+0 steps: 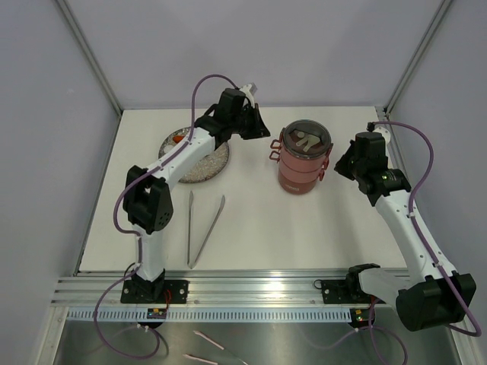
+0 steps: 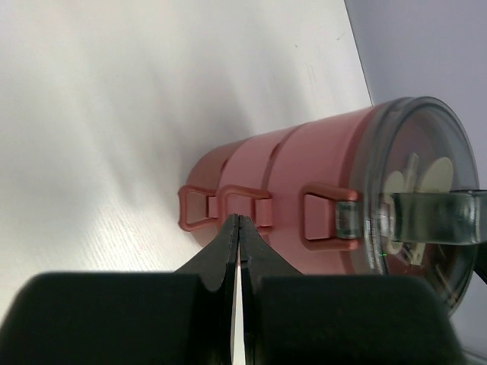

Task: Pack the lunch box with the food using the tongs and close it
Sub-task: Close the fastener on the packing box.

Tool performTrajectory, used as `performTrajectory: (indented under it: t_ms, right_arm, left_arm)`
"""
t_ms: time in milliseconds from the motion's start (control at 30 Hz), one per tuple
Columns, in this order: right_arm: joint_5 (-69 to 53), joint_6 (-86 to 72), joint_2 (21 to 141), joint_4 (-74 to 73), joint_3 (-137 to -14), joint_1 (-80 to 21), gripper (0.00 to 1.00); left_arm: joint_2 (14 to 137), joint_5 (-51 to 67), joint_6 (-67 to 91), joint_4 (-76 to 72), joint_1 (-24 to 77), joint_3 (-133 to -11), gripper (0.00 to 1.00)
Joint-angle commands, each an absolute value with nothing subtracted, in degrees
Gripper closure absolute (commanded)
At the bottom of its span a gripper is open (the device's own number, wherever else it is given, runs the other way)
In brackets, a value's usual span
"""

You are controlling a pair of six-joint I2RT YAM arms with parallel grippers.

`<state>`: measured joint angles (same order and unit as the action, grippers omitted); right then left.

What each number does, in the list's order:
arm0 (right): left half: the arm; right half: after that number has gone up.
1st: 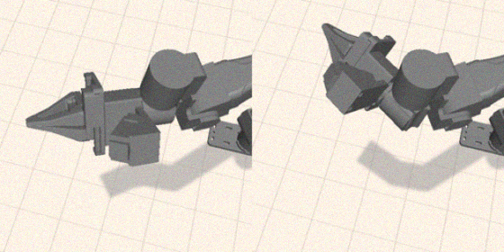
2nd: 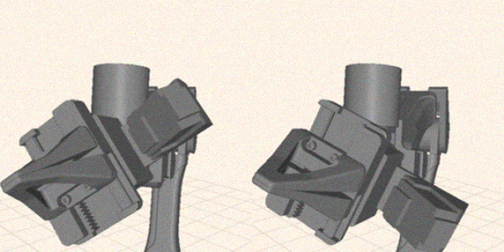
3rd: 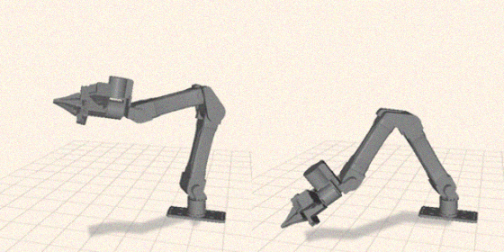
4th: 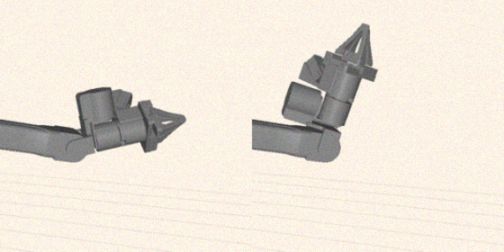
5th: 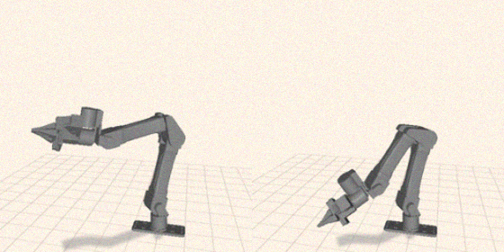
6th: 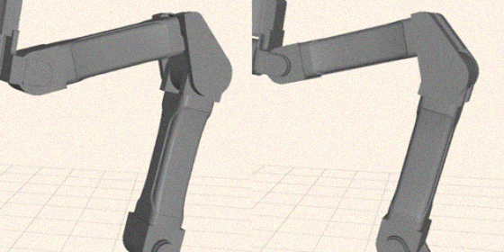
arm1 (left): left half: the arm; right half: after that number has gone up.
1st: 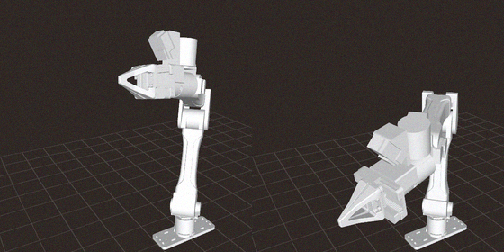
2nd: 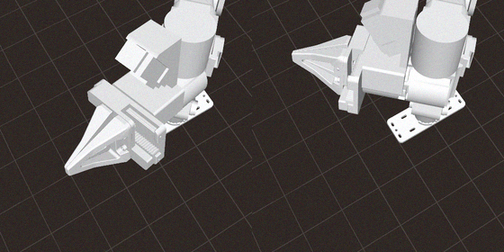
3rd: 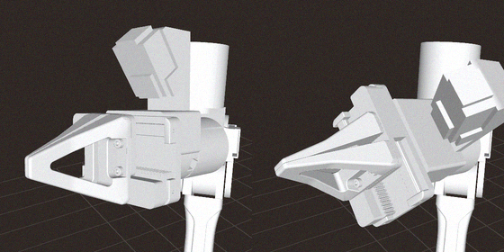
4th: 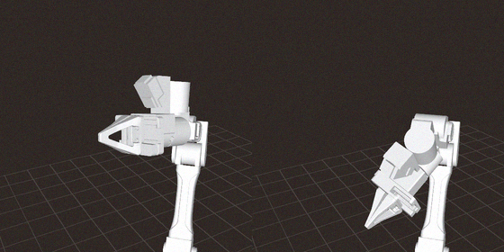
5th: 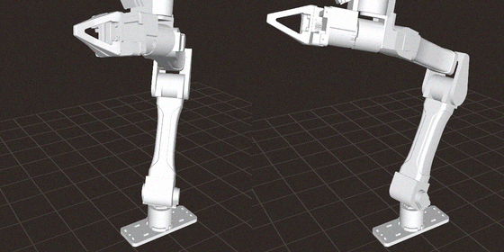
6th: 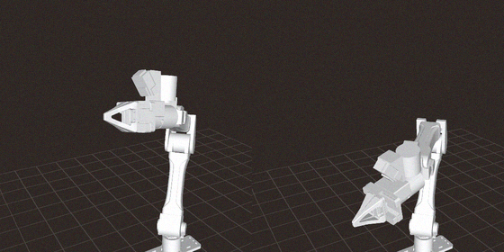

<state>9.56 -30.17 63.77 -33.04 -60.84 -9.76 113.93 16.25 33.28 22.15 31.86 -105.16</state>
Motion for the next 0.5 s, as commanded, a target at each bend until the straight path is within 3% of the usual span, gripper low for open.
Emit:
performTrajectory:
  t_ms: [0, 467]
  right_arm:
    - [9.75, -29.00, 63.54, -32.61, -61.26, -10.02, 1.00]
    - [9.67, -29.00, 65.21, -31.90, -60.64, -10.02, 1.00]
  left_arm:
    - [112.94, 15.99, 33.13, 20.74, 31.38, -105.12, 1.00]
    - [122.25, 20.92, 34.63, 19.60, 33.31, -106.61, 1.00]
